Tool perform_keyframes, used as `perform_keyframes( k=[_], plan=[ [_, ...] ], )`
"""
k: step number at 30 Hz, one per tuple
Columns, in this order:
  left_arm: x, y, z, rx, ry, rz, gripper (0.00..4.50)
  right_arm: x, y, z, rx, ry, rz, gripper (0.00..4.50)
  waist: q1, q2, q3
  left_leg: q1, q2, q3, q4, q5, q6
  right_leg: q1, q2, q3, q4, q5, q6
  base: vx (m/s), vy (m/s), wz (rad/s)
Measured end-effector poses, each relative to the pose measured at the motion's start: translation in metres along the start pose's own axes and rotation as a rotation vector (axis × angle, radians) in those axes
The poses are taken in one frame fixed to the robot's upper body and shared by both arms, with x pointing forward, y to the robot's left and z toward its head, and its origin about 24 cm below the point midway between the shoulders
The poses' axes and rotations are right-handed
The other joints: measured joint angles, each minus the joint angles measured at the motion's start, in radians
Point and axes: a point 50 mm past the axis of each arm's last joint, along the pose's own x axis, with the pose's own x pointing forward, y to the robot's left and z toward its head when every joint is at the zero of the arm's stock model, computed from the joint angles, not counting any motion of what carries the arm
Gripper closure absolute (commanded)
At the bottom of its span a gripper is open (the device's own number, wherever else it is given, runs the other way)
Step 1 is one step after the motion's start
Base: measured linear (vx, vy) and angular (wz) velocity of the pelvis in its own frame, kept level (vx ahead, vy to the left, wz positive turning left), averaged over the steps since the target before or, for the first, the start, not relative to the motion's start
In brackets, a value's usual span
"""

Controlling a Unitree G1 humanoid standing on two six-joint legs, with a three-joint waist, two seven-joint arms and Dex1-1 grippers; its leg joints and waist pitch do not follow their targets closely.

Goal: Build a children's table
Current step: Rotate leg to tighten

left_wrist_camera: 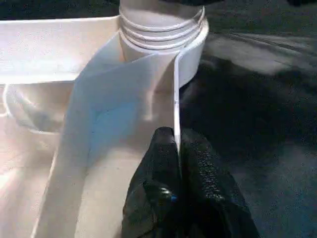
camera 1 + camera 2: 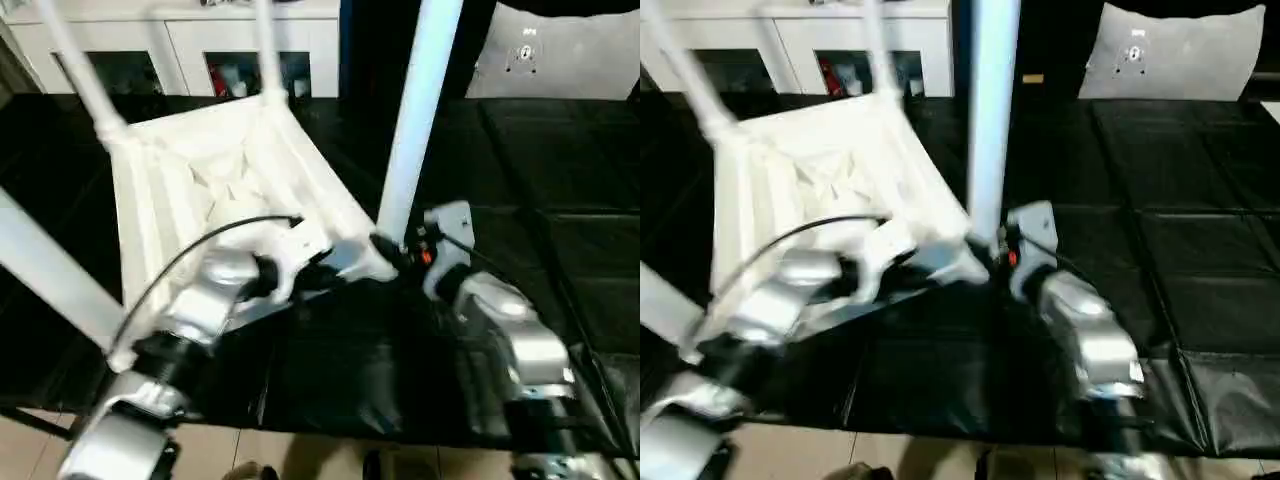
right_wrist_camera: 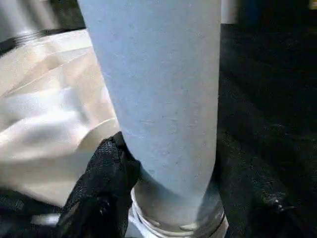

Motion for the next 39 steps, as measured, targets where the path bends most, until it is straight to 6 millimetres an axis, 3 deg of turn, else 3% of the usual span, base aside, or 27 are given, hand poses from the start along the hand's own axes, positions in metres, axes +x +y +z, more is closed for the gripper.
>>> perform_keyframes(
  k=[1,4,9,19,30,31,39],
  plan=[
    [0.001,0.0,0.001,-0.001,0.0,0.008,4.5,0.001,0.0,0.0,-0.002,0.0,-0.01,2.45,0.001,0.0,0.0,0.0,0.0,0.0,0.0,0.0,0.0,0.0,0.0,0.0,0.0,0.0,0.0,0.0,0.0,0.0],
    [0.004,0.0,0.003,0.001,0.001,0.019,4.5,0.002,0.002,0.001,-0.003,-0.009,-0.041,1.76,0.002,0.0,0.0,-0.001,0.0,0.0,-0.001,0.0,0.0,0.001,0.0,0.0,-0.003,0.0,0.0,0.0,0.0,0.0],
    [0.001,0.001,0.003,0.03,-0.002,0.005,4.5,-0.001,0.002,0.0,0.006,-0.031,-0.025,1.36,0.001,0.005,0.0,-0.001,0.0,0.0,-0.003,0.0,0.001,0.002,0.0,0.0,-0.008,0.003,-0.002,0.0,0.0,0.0],
    [-0.021,0.006,-0.007,0.152,0.016,-0.118,4.5,-0.028,-0.021,-0.009,-0.141,0.035,0.23,0.42,0.024,0.005,0.0,-0.002,0.0,0.0,-0.009,0.003,0.008,0.001,0.001,-0.003,-0.013,0.005,-0.006,0.0,0.0,0.0],
    [-0.046,0.005,-0.019,0.256,0.056,-0.305,4.5,-0.045,-0.038,0.0,-0.263,0.096,0.59,0.42,0.052,0.004,0.0,-0.001,0.0,0.0,-0.006,0.002,0.008,0.001,0.0,-0.003,-0.013,0.005,-0.006,0.0,0.0,0.0],
    [-0.048,0.005,-0.019,0.266,0.061,-0.319,4.5,-0.046,-0.038,0.001,-0.261,0.101,0.631,0.7,0.054,0.004,0.0,-0.001,0.0,0.0,-0.006,0.002,0.008,0.001,0.0,-0.003,-0.012,0.005,-0.006,0.0,0.0,0.0],
    [-0.06,0.002,-0.023,0.298,0.083,-0.438,4.5,-0.049,-0.033,-0.001,-0.226,0.156,0.871,1.24,0.07,-0.002,0.0,-0.002,0.001,0.0,-0.004,0.002,0.009,0.0,0.0,-0.003,-0.012,0.005,-0.006,0.0,0.0,0.0]
  ],
)
